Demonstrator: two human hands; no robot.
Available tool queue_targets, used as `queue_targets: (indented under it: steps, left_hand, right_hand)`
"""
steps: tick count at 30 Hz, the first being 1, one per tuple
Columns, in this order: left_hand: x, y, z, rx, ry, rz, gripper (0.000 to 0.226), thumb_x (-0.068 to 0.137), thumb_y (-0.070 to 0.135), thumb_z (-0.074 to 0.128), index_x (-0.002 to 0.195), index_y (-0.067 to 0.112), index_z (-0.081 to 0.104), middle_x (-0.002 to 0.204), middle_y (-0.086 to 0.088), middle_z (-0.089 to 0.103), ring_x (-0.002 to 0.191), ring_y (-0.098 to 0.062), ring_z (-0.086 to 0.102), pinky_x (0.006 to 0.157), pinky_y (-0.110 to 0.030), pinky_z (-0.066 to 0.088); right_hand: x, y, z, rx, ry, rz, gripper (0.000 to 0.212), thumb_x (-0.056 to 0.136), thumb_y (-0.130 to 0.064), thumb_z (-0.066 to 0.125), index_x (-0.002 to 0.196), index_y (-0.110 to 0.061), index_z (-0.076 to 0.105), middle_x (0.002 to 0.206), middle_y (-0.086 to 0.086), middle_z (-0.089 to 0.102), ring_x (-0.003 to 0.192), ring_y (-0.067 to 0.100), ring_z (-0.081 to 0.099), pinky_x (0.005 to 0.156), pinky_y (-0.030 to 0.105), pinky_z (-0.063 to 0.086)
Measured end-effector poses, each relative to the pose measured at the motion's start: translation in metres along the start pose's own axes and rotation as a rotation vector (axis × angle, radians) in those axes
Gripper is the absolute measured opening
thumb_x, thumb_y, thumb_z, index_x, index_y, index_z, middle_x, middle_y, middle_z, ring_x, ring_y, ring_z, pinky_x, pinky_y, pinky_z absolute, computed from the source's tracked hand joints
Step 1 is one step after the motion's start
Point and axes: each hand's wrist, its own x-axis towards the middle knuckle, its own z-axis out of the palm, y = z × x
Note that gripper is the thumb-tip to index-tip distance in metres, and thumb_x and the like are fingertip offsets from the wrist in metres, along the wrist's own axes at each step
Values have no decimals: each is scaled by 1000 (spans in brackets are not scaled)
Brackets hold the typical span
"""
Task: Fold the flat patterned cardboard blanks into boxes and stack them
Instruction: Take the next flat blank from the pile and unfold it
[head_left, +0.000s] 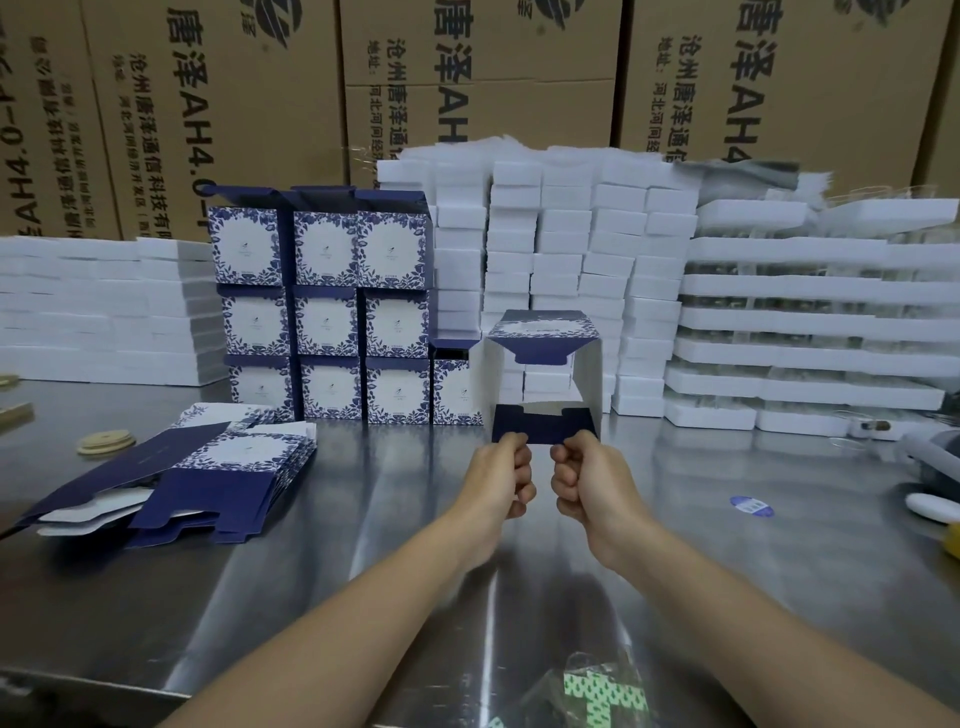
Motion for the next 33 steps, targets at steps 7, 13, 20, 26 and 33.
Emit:
queue_targets:
  steps: [7, 13, 20, 26, 33]
  left_hand:
    - [2, 0, 2, 6, 64, 17, 34, 101, 17, 33, 69, 27, 28, 58, 7, 25, 51, -12, 24, 50, -27, 17]
    - [1, -2, 2, 31, 106, 22, 36, 105, 23, 38, 70, 26, 31, 56, 7, 25, 52, -13, 23, 46, -26, 17]
    - [2, -1, 4, -8, 151, 9, 36, 104, 22, 34, 68, 27, 29, 57, 6, 24, 52, -13, 22, 46, -27, 14]
    - [6, -4, 0, 53, 174, 57, 35, 103, 19, 30, 69, 26, 30, 56, 5, 24, 51, -14, 22, 46, -26, 14]
    - [12, -8, -7, 100, 254, 61, 31, 103, 28, 35, 72, 26, 32, 60, 4, 26, 51, -16, 23, 51, -31, 16]
  right_hand:
    - [4, 3, 0, -41, 16, 36, 29, 99, -20, 42, 70, -18, 46, 54, -4, 32, 44, 12, 26, 44, 24, 20]
    - [7, 5, 0, -32, 82, 30, 30, 98, -19, 37, 68, -21, 39, 54, -6, 28, 45, 12, 23, 46, 27, 17]
    - [8, 7, 0, -102, 97, 34, 29, 97, -19, 38, 69, -23, 37, 56, -5, 28, 47, 13, 23, 51, 30, 18]
    - [10, 5, -4, -110, 104, 42, 27, 96, -20, 43, 71, -22, 37, 55, -6, 27, 45, 13, 22, 45, 26, 17]
    - [10, 5, -5, -85, 138, -8, 25, 100, -17, 48, 77, -13, 57, 51, -4, 40, 40, 11, 31, 39, 21, 24]
